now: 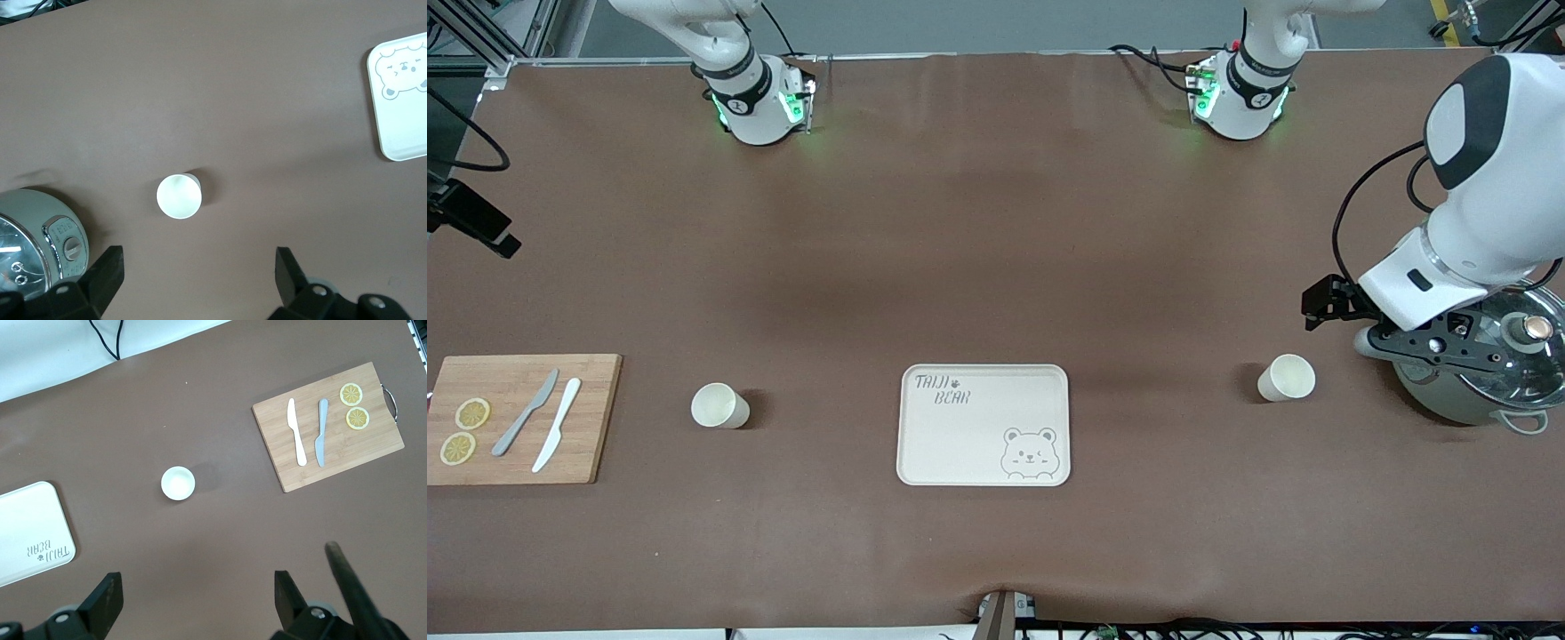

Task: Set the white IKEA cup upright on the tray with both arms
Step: 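Lower the left gripper over the white cup beside the pot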

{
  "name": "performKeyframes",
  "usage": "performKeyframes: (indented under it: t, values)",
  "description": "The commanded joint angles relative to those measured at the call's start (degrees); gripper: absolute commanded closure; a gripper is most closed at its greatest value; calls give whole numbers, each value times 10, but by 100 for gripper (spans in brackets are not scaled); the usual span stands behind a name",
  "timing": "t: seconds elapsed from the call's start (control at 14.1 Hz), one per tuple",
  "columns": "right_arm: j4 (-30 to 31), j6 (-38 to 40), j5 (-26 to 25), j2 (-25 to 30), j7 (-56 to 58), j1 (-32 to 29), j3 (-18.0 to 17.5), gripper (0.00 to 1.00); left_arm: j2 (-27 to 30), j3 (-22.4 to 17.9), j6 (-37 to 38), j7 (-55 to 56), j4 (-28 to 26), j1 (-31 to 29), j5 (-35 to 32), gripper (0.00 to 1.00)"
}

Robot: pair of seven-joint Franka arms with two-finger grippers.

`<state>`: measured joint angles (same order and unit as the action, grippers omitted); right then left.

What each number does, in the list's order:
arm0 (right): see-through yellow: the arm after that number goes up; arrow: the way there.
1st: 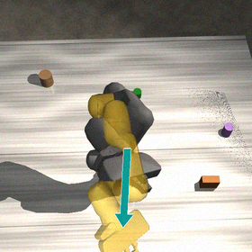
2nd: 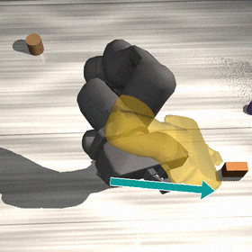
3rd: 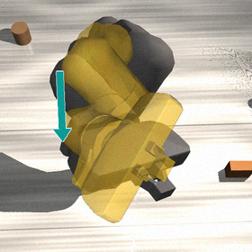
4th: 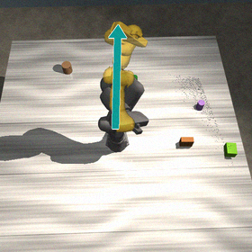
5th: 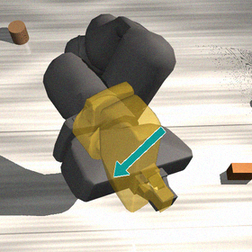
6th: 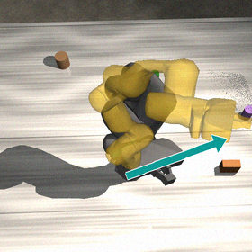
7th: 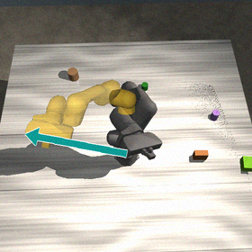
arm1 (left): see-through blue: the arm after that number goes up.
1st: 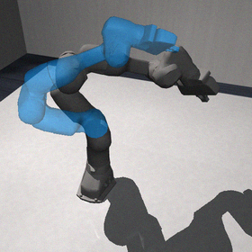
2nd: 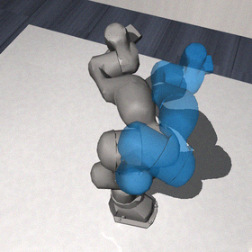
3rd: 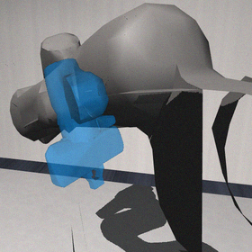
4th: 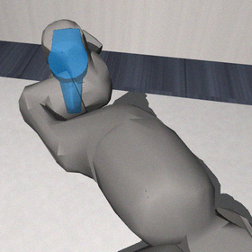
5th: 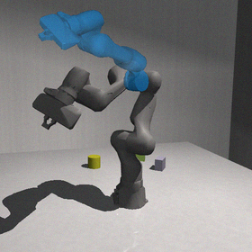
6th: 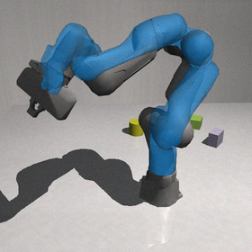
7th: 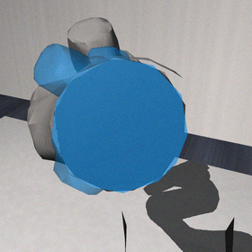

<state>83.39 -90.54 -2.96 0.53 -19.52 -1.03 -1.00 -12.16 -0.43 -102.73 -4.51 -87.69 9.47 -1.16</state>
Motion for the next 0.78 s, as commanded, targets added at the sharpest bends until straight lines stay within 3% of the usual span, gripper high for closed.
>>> performKeyframes:
  t: [0.0,0.35,0.71]
  values:
    - [-17,7,9,-6,-3,-6,-5,0,-2,3,-9,6,-1,1,-32,0]
    - [-17,9,15,-7,-4,-6,-6,0,-36,3,-50,6,-19,-1,-38,0]
    - [-17,12,15,-7,-4,-7,-6,0,-75,3,-260,-44,-143,-38,-39,0]
